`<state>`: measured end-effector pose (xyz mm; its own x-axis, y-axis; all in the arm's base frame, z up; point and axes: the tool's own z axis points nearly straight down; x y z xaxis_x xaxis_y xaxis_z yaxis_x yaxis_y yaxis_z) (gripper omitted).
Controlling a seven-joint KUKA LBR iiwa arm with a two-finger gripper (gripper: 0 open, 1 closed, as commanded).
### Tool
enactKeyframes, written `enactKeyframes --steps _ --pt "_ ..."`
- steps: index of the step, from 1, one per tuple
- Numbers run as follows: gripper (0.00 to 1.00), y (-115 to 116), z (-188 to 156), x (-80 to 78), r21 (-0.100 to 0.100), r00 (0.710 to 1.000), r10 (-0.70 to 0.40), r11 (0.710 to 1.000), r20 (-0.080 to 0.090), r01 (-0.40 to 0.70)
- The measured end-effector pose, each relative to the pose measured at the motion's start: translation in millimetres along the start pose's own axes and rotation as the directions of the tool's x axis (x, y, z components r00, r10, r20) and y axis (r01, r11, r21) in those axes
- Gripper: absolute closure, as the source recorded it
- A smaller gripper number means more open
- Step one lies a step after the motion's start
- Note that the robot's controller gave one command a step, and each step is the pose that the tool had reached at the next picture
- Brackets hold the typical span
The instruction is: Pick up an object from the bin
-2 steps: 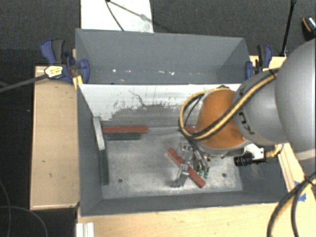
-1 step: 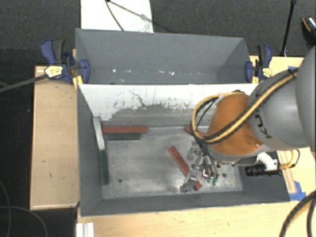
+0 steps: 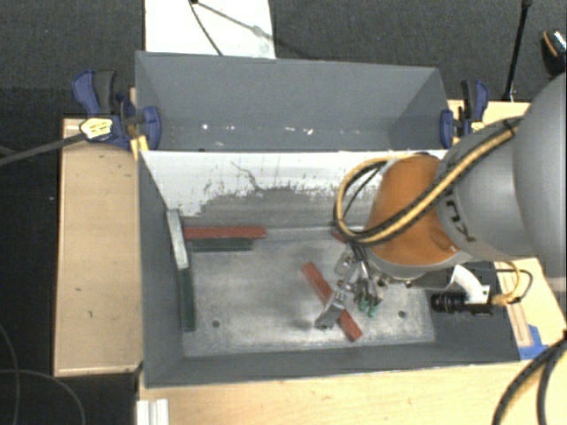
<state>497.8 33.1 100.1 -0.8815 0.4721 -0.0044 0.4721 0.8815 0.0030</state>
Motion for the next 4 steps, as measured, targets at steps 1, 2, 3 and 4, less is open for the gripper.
enactKeyframes --steps 1,2,3,4 --pt "0.00 -3 31 21.6 0.008 0.882 0.472 0.882 -0.005 -0.472" --pt "0.00 -3 31 21.8 0.008 0.882 0.471 0.882 -0.006 -0.471" --pt "1.00 -3 30 21.8 0.008 0.882 0.471 0.882 -0.006 -0.471" --pt "1.00 -3 -17 20.6 0.002 0.884 0.467 0.884 -0.001 -0.467"
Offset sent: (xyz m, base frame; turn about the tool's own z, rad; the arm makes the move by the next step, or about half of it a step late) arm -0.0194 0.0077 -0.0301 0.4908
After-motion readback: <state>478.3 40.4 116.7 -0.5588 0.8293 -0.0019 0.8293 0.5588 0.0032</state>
